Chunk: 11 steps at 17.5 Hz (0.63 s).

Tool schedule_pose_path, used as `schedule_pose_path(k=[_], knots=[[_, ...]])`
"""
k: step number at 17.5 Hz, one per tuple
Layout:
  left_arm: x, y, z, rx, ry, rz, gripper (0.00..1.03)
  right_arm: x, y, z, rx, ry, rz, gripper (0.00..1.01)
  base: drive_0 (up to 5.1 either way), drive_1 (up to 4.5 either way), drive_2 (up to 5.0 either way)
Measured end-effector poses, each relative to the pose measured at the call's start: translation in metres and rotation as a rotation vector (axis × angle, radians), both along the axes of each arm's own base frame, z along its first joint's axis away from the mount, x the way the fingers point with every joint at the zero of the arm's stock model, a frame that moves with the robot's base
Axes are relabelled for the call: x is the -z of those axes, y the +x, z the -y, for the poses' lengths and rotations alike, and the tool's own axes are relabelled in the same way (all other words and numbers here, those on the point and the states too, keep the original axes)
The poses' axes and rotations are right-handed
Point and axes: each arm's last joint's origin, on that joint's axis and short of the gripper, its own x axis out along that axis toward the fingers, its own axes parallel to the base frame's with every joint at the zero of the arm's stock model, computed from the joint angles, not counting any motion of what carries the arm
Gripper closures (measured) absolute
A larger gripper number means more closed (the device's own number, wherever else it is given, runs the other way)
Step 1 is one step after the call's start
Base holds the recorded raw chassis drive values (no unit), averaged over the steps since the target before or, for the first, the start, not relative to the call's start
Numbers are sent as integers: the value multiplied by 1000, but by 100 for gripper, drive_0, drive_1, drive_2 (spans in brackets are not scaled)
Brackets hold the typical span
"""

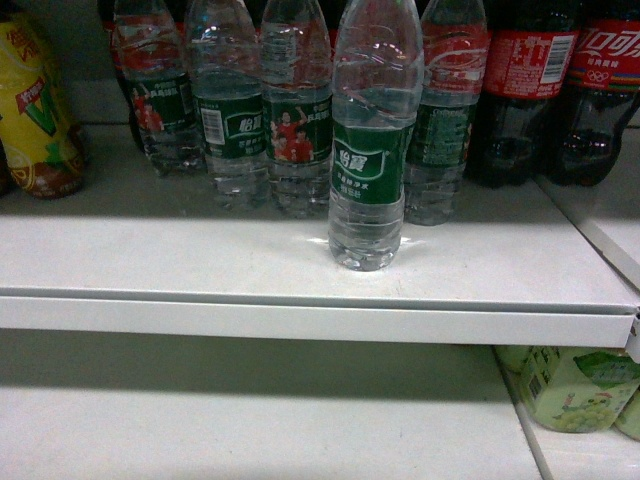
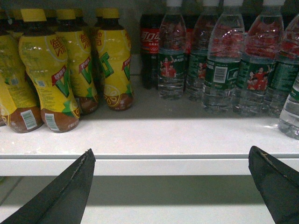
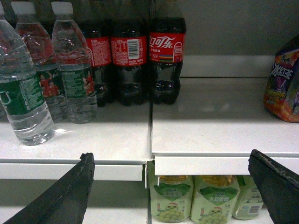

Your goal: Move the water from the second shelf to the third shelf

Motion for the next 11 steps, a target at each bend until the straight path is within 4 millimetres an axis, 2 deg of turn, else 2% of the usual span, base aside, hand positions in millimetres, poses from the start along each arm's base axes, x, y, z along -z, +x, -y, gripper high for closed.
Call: schedule_pose_path(k=[11], knots=[[0,0,0,0,0,0,5,0,0,0,0,0,0,3,0,0,0]])
